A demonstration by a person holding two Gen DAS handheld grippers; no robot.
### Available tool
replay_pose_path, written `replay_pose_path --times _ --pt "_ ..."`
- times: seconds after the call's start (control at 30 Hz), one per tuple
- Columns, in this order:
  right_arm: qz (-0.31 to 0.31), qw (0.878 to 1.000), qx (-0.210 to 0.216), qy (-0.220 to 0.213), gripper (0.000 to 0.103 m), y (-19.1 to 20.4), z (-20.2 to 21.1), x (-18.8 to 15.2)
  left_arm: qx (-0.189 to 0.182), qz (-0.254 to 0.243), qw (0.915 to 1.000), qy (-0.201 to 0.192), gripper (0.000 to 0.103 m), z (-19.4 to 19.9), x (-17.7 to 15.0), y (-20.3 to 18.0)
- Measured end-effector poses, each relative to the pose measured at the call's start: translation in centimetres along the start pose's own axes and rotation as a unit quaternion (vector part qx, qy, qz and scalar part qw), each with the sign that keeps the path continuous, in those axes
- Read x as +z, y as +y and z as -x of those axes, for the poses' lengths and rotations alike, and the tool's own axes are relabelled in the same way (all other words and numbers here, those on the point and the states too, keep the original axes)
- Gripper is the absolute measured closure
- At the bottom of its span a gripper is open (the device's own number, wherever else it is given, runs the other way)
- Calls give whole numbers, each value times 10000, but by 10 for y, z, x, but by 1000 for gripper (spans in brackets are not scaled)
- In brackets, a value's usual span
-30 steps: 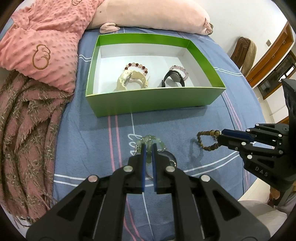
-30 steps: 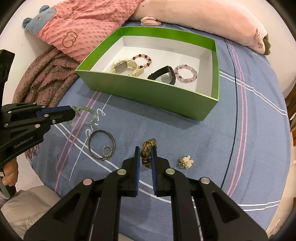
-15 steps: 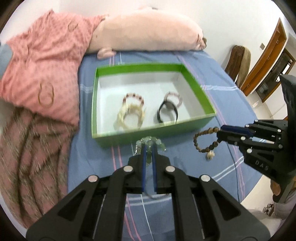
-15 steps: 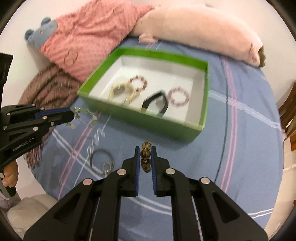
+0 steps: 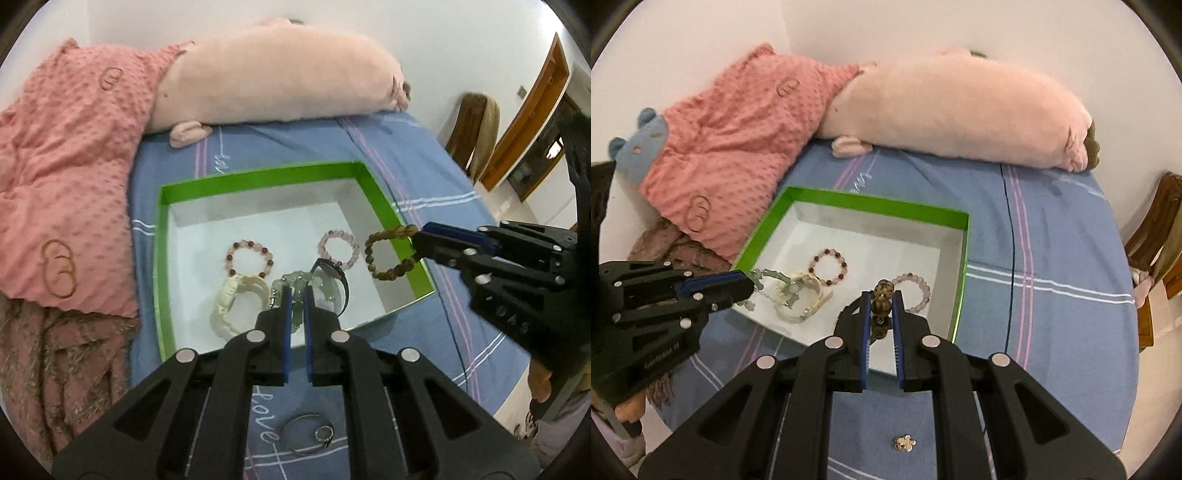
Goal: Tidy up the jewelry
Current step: 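Carry the brown bracelet into the green box with the right tool while the left carries the jade bangle, then open both tools and withdraw them from the box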
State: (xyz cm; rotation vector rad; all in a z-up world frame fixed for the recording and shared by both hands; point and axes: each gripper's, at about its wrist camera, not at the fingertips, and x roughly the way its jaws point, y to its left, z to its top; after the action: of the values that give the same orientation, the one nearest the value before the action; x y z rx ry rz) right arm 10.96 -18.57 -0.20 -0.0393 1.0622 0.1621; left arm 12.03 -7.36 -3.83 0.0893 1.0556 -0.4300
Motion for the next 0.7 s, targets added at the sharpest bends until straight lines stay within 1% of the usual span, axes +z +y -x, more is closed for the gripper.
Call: replay_pose_path --times 0.17,0.23,0.37,0.6,0.63,0.67,0.7 --pt "-90 9991 -104 392 92 -3 -36 -7 65 -24 9992 385 97 -37 -3 -4" --pt "-134 9985 -148 511 92 -5 -46 -10 70 -40 9988 483 97 -45 -7 -3" --pt "-114 9971 -227 718 92 -8 -62 -17 119 -27 9981 607 97 -56 -11 0" --pt "-181 9943 -303 1003 91 -12 -78 -25 167 -10 9973 714 97 -67 -11 4" --pt "-184 9944 -311 994 90 -12 -77 -25 184 5 9973 708 96 -66 -11 5" --pt "-179 9944 -321 995 84 -13 -77 -25 187 13 9973 712 92 -67 -11 6" --pt "-177 9944 -331 991 80 -12 -76 -25 166 25 9973 710 92 -66 -10 7"
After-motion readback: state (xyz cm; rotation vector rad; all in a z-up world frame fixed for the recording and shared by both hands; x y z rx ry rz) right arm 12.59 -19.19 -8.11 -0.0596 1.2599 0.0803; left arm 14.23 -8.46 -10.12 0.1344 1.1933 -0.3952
